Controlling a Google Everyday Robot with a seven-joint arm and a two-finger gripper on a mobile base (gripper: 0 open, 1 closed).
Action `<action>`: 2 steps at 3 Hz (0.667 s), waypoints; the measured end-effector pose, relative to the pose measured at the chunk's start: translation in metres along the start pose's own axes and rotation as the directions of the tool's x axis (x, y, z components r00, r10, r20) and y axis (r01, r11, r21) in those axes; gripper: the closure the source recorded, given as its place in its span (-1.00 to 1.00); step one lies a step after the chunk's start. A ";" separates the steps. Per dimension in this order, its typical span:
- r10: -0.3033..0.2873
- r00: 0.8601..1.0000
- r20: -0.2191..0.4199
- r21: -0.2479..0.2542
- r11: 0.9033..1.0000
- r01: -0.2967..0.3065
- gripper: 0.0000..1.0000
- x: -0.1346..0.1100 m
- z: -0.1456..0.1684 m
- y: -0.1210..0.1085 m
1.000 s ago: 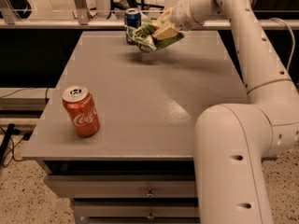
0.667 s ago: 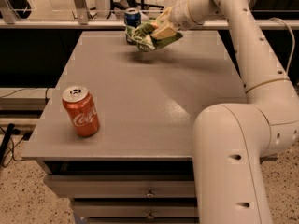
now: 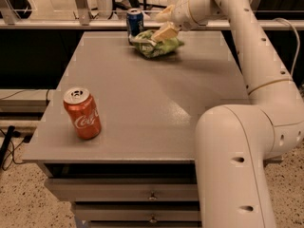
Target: Move green jalapeno chip bag near pepsi can
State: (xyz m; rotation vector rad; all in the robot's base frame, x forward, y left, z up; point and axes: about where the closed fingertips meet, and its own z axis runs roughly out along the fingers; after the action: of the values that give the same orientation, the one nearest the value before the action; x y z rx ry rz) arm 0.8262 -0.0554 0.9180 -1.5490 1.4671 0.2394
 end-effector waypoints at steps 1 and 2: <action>0.003 1.000 -0.007 -0.002 1.000 -0.003 -1.00 0.002 0.000 0.001; 0.015 1.000 -0.008 0.001 1.000 -0.015 -1.00 0.004 -0.009 0.001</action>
Offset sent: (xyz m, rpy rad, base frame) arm -0.0089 -0.0188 0.0066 0.0003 -0.0044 -0.0286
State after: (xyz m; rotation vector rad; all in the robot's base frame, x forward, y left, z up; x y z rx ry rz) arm 0.8226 -0.0638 0.9195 -1.5398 1.4858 0.2414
